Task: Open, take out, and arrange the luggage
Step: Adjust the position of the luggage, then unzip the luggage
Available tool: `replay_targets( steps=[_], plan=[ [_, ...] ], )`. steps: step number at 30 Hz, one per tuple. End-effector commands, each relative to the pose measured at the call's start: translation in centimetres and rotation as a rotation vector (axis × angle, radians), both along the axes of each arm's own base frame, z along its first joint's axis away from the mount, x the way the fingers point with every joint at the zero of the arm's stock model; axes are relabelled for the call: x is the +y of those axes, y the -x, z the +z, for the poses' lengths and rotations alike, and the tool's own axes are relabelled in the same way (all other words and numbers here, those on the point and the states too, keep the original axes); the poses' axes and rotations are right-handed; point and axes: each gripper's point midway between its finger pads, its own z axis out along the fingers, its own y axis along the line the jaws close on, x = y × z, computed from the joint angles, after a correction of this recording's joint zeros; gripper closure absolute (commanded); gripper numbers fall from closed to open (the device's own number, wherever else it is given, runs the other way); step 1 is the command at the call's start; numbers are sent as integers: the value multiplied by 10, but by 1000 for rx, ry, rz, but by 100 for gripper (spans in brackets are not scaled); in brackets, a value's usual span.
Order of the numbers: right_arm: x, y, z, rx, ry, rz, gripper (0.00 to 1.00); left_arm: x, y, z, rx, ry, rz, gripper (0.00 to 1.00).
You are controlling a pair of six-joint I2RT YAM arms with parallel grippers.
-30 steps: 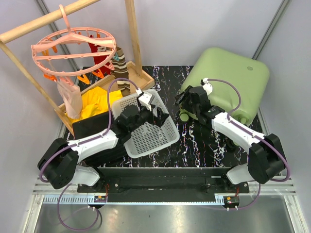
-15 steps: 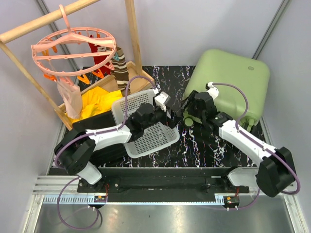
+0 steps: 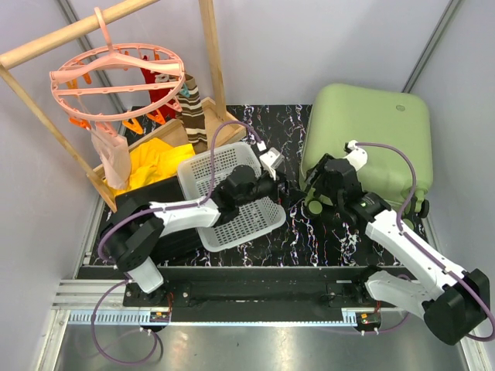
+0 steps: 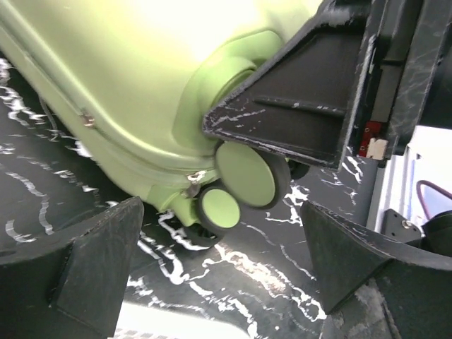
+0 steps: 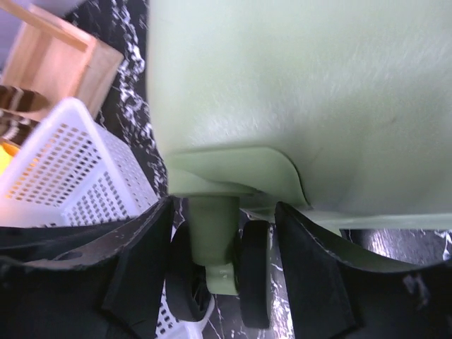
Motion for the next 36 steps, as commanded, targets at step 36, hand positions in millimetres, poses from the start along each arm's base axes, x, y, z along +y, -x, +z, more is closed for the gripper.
replay_targets(
  steps=[36],
  plan=[
    [22,-14,48,-147,-163,58,80,-45,-40,-70,-140,-85,466,39]
  ],
)
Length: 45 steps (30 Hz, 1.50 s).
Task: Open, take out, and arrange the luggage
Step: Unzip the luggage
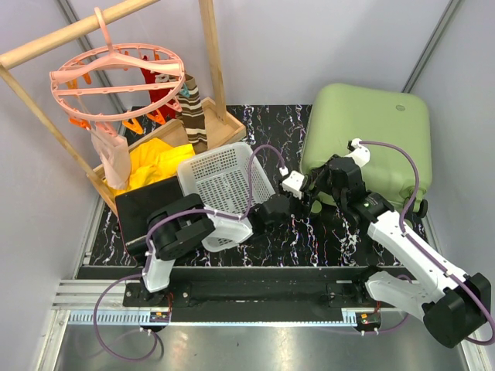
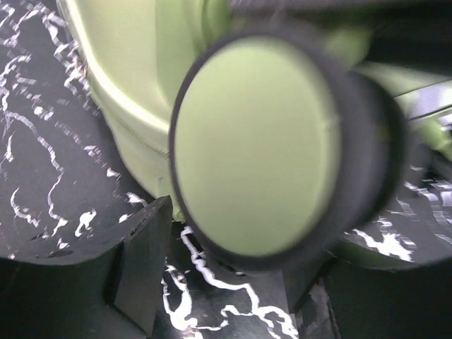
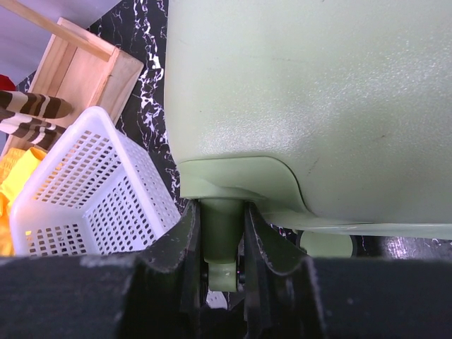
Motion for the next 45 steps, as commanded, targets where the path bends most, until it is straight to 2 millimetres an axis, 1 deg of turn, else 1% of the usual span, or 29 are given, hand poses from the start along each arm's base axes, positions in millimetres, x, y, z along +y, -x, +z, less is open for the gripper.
replay_targets(
  steps=[1,2,3,5,12,18,19,21,24,25,27,28,29,32,33,34,36,37,39,40,42,45],
  plan=[
    [17,-10,31,-98,-107,34,80,-1,-22,9,-51,18,90,39],
    [17,-10,31,-100,-106,34,80,-4,-22,9,-56,16,83,39],
    [18,-11,29,-95,-100,35,80,-6,-22,5,-57,9,79,39],
    [19,-12,29,-93,-105,40,80,-6,-25,9,-73,15,91,40],
    [21,-12,30,-97,-107,50,80,-11,-28,12,-130,3,72,54],
    [21,-11,26,-90,-103,52,80,-11,-31,16,-197,-11,65,59],
    [21,-11,26,-89,-101,54,80,-11,-31,19,-208,2,67,63],
    [22,-12,24,-86,-97,56,80,-12,-30,22,-232,6,56,66],
    [23,-13,23,-81,-92,59,80,-15,-29,29,-265,26,42,74],
    [23,-13,22,-79,-93,62,80,-15,-29,32,-277,38,43,81],
    [24,-13,23,-80,-93,65,80,-14,-27,32,-298,38,29,89],
    [23,-13,23,-81,-91,61,80,-17,-25,38,-315,68,14,97],
    [23,-13,23,-80,-92,62,80,-17,-23,41,-321,79,7,100],
    [24,-14,23,-79,-89,63,80,-14,-22,46,-351,80,5,100],
    [23,-14,22,-79,-87,61,80,-12,-21,43,-354,75,3,100],
    [23,-14,23,-81,-89,60,80,-11,-19,48,-365,96,-1,100],
    [25,-15,21,-78,-91,60,80,-9,-14,47,-363,112,-19,100],
    [25,-16,21,-77,-92,62,80,-8,-12,52,-369,135,-23,100],
    [26,-17,19,-73,-94,63,80,-7,-7,51,-368,139,-41,100],
    [27,-17,18,-70,-95,67,80,-7,-5,54,-354,167,-46,100],
    [28,-17,18,-69,-99,67,80,-4,-2,52,-342,181,-53,100],
    [28,-17,20,-74,-104,68,80,0,3,55,-334,205,-57,100]
  ],
)
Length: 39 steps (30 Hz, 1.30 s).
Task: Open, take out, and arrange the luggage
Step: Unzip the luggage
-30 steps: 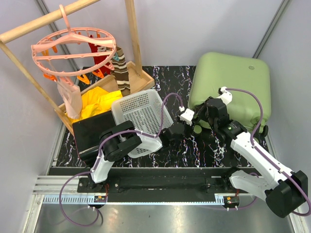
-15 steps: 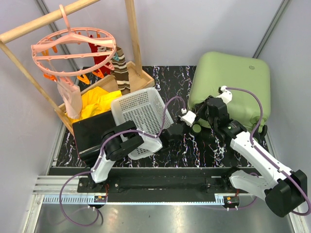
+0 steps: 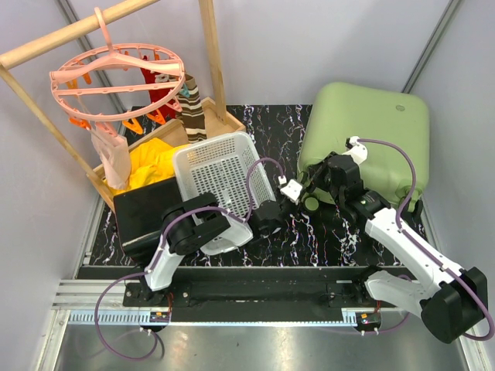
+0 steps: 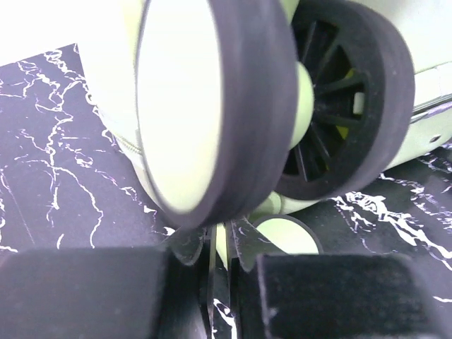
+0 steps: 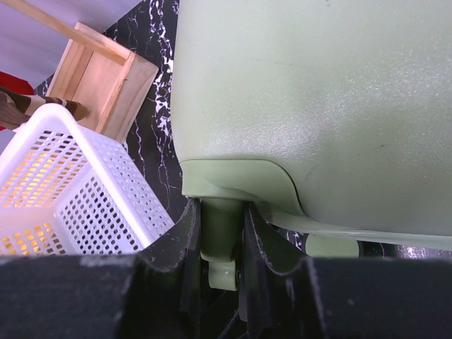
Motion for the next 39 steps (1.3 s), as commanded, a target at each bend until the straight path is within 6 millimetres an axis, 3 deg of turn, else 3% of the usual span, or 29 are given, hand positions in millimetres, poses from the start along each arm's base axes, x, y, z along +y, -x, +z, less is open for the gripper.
replay_targets(
  steps=[1,6,7,10,11,14,16,20,24,28,29,32,33,35,36,37,39],
  plan=[
    [19,-7,19,-56,-68,51,80,-3,18,65,-76,239,-70,100],
    [11,-7,23,-73,-37,27,80,4,27,87,-90,269,-98,100],
    [6,-7,26,-79,-25,8,80,5,29,91,-96,273,-108,90],
    [-4,-6,37,-107,0,-26,79,5,39,107,-116,283,-155,78],
    [-7,-4,43,-119,3,-32,80,5,41,111,-120,286,-169,67],
    [-18,-1,55,-145,25,-61,78,-1,52,129,-141,297,-239,52],
    [-24,2,62,-155,48,-78,76,-5,60,136,-144,286,-286,47],
    [-43,14,80,-199,83,-117,62,-7,72,137,-131,247,-351,36],
    [-57,24,84,-213,120,-145,48,-6,83,127,-97,172,-403,18],
    [-61,29,86,-212,123,-147,32,2,85,134,-80,148,-386,9],
    [-61,30,85,-209,129,-146,30,9,86,143,-76,162,-374,8],
    [-65,33,80,-197,151,-147,21,24,85,130,-22,87,-319,4],
    [-66,34,75,-183,162,-146,19,31,85,139,-31,83,-300,4],
    [-65,33,70,-165,175,-142,10,43,82,132,-9,28,-233,1],
    [-65,34,65,-152,180,-136,8,48,83,141,-12,39,-228,1],
    [-63,33,61,-138,190,-130,5,48,82,148,-7,45,-222,1],
    [-59,33,55,-121,185,-112,3,42,86,143,37,-23,-252,1]
  ],
)
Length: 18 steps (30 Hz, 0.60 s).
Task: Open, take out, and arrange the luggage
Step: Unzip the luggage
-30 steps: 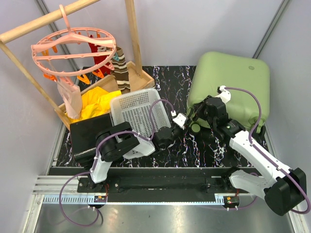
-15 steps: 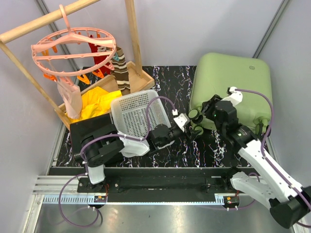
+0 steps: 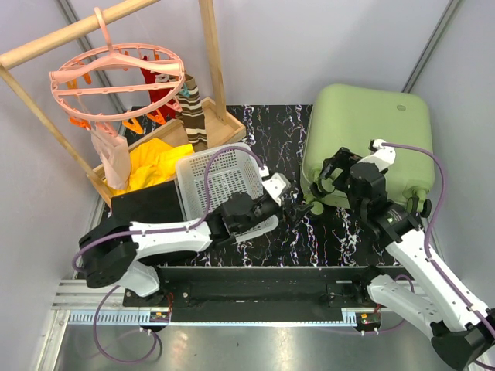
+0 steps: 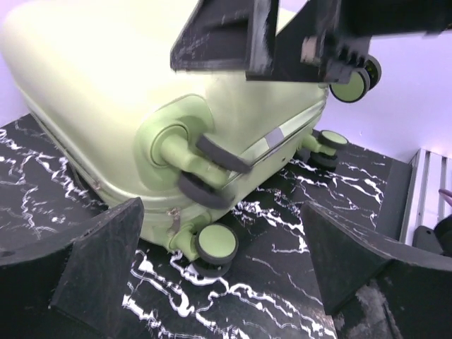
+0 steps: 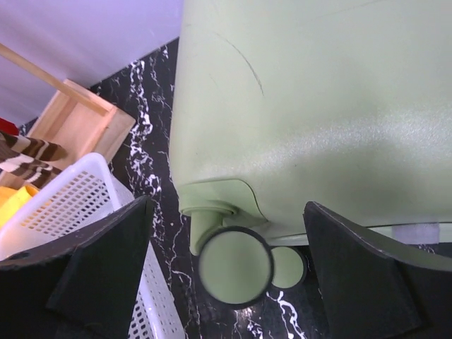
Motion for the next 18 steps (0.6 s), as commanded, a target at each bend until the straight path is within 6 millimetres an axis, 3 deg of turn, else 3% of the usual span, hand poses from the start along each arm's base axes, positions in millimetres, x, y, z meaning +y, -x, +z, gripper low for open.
replay_targets(
  steps=[1,2,4,7,18],
  plan=[
    [2,-1,-11,39,26,4,3,-5,-3,20,31,-83,11,1],
    [6,-1,-13,45,12,22,3,-12,3,10,63,-139,-38,1],
    [8,-1,-17,57,4,28,4,-28,5,20,80,-138,-86,1],
    [6,3,-18,60,-7,24,4,-44,4,16,132,-159,-112,1],
    [-14,18,-11,24,-19,-40,0,-43,-39,-6,294,-169,64,1]
  ],
)
